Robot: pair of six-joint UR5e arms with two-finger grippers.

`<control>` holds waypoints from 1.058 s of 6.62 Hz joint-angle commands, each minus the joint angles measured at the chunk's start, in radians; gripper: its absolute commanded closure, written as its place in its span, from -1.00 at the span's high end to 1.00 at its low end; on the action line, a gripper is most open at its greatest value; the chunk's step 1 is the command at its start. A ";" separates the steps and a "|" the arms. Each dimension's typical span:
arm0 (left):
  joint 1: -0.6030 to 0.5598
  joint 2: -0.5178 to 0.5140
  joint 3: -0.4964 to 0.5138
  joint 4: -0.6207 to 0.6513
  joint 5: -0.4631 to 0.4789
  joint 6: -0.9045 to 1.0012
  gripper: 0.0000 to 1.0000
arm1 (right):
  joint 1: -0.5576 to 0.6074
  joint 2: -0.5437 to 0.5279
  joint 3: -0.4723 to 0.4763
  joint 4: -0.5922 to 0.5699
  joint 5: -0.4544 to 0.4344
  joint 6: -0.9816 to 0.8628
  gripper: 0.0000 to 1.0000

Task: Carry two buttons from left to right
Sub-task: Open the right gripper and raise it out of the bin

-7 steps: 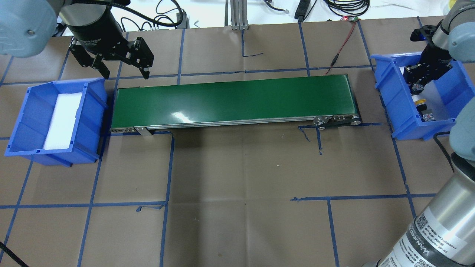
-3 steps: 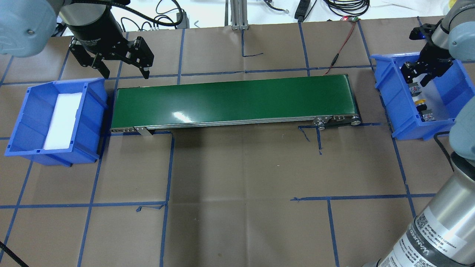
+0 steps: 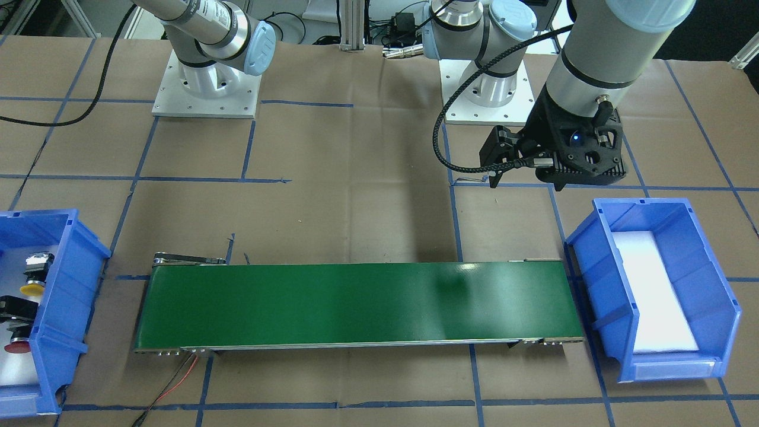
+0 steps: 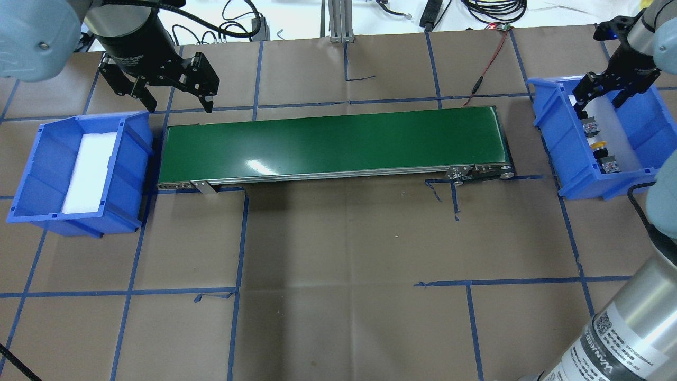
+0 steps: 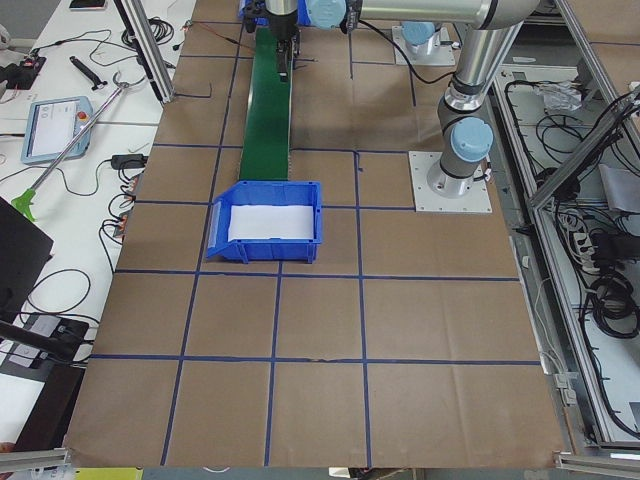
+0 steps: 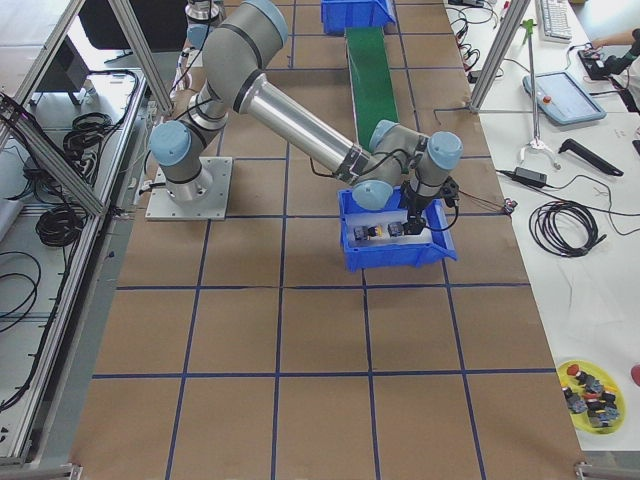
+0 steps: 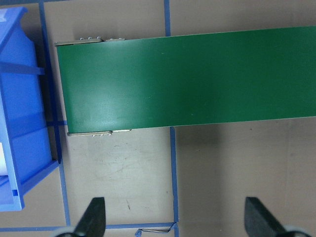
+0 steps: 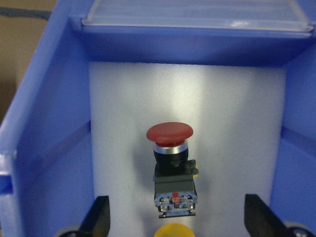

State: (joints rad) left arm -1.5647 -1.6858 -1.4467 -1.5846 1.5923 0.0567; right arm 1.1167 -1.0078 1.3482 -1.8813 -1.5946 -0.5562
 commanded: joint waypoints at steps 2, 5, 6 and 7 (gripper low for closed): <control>0.000 0.000 0.002 0.000 0.000 0.000 0.99 | 0.008 -0.171 0.009 0.004 0.002 0.004 0.99; 0.000 -0.002 0.002 0.000 0.000 0.000 0.99 | 0.070 -0.385 0.136 0.030 0.061 0.205 0.99; 0.000 -0.002 0.003 0.000 0.000 0.000 0.99 | 0.156 -0.412 0.152 0.034 0.055 0.352 1.00; 0.000 -0.002 0.003 0.000 0.000 0.000 0.99 | 0.290 -0.455 0.154 0.104 0.058 0.384 1.00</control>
State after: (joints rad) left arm -1.5645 -1.6872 -1.4440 -1.5846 1.5924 0.0568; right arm 1.2818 -1.4154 1.4891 -1.8297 -1.5387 -0.2560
